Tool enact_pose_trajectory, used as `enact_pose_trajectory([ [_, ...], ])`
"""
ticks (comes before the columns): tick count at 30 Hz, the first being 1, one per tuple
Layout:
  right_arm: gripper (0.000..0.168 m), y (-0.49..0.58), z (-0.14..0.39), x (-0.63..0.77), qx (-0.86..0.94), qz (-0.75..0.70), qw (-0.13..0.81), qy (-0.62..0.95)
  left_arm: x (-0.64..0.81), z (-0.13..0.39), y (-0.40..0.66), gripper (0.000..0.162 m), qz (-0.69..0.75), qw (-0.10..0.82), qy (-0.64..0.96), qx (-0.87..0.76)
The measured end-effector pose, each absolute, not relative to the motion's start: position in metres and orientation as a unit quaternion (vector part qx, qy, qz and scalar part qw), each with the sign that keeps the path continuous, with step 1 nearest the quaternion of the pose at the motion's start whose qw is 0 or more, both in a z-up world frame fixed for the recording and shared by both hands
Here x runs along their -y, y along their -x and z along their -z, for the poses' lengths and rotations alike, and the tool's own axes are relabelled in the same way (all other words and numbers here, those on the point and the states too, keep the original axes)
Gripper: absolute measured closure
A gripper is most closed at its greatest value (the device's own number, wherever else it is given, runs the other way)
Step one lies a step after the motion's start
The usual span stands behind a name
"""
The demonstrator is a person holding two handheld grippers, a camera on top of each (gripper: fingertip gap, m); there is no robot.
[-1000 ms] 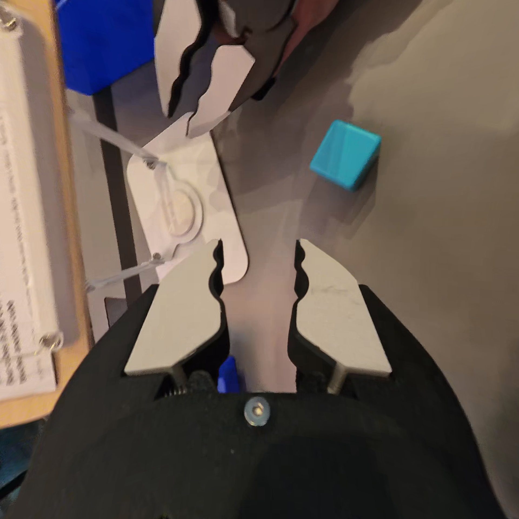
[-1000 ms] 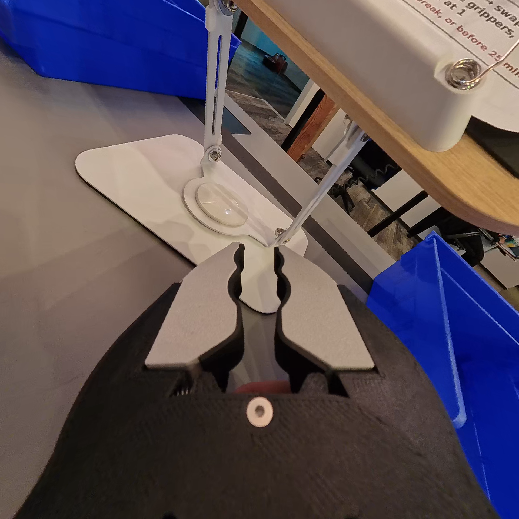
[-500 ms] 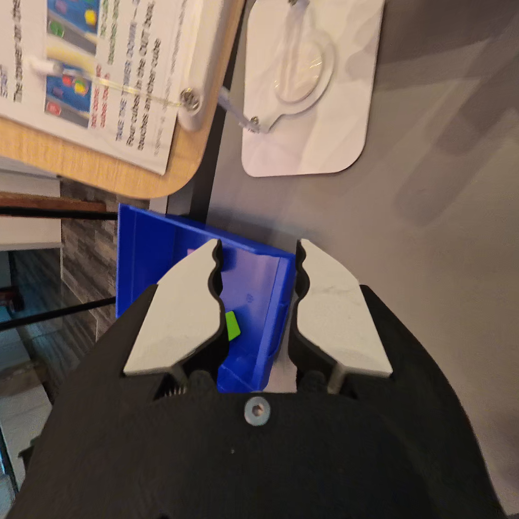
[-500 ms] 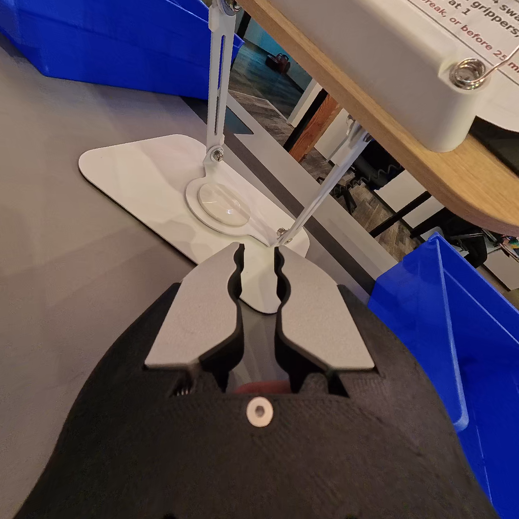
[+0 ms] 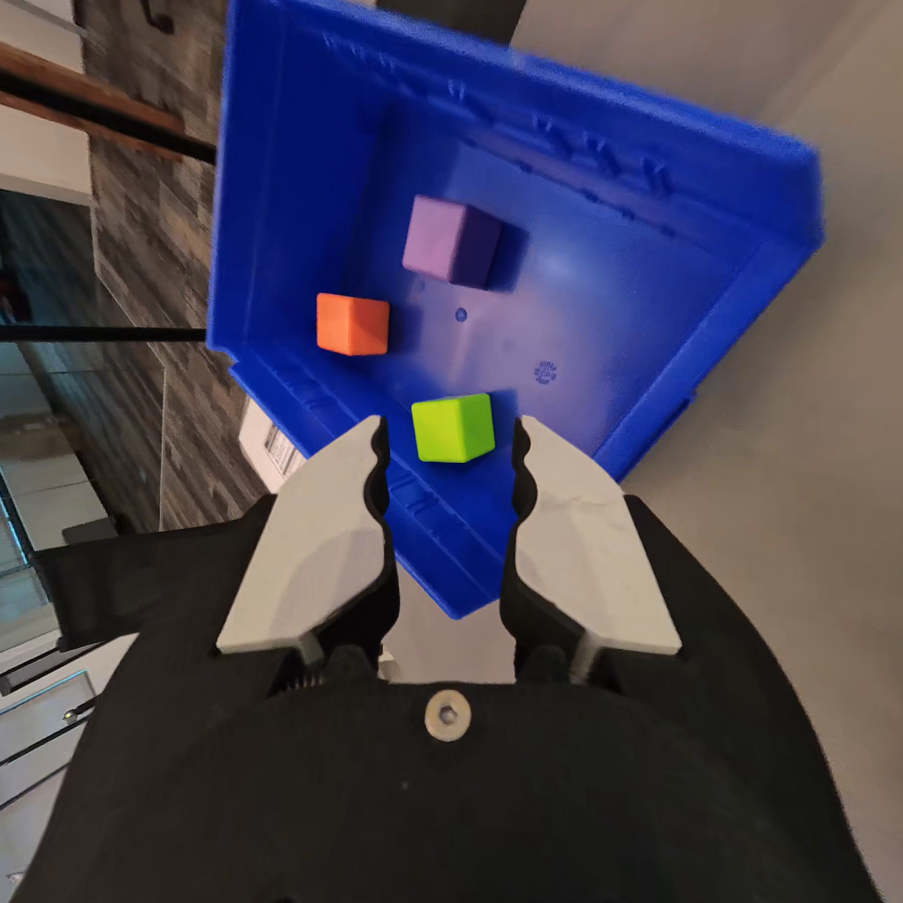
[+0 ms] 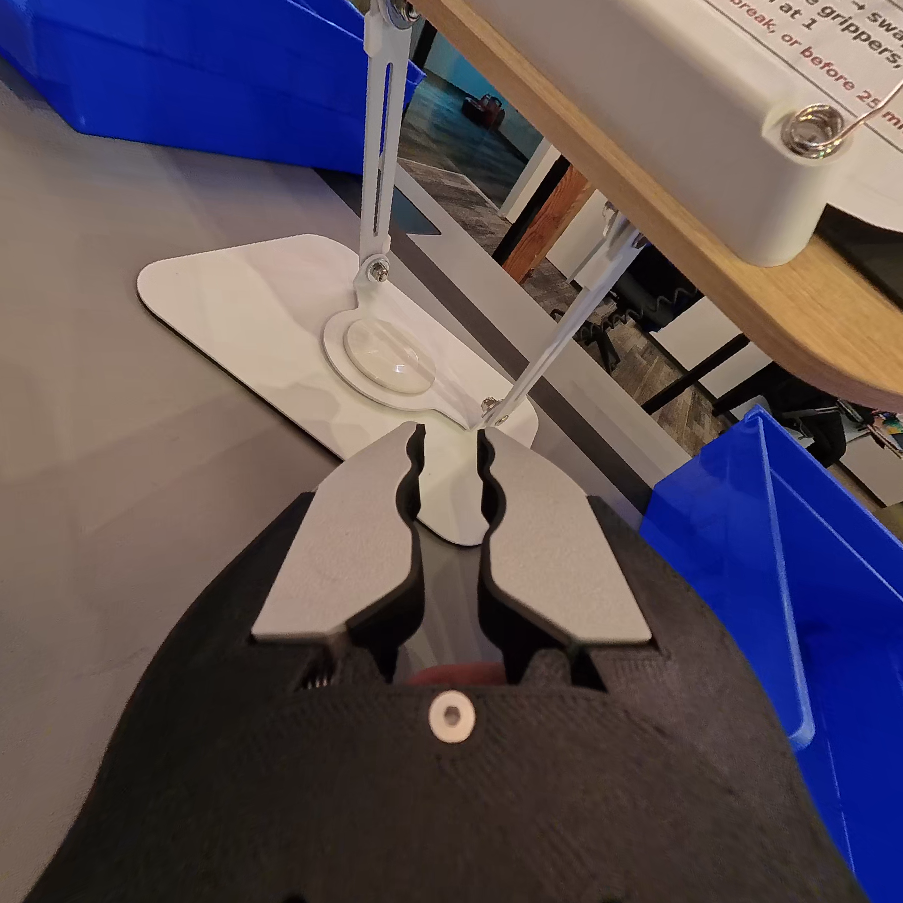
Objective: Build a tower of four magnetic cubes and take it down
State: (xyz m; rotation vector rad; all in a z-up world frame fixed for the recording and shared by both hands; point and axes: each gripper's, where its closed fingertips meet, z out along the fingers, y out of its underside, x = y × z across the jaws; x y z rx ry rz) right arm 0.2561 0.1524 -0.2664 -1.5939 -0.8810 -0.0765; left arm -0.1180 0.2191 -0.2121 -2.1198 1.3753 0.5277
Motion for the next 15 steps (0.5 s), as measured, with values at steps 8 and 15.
enact_pose_trajectory([
  [8, 0.148, -0.255, 0.268, -0.153, 0.386, 0.035, 0.609, 0.692, -0.248, 0.262, 0.150, 0.117, -0.262, 0.159, 0.791, -0.530],
  [15, 0.148, -0.254, 0.271, -0.153, 0.393, 0.036, 0.602, 0.694, -0.265, 0.301, 0.175, 0.114, -0.281, 0.048, 0.783, -0.553],
])
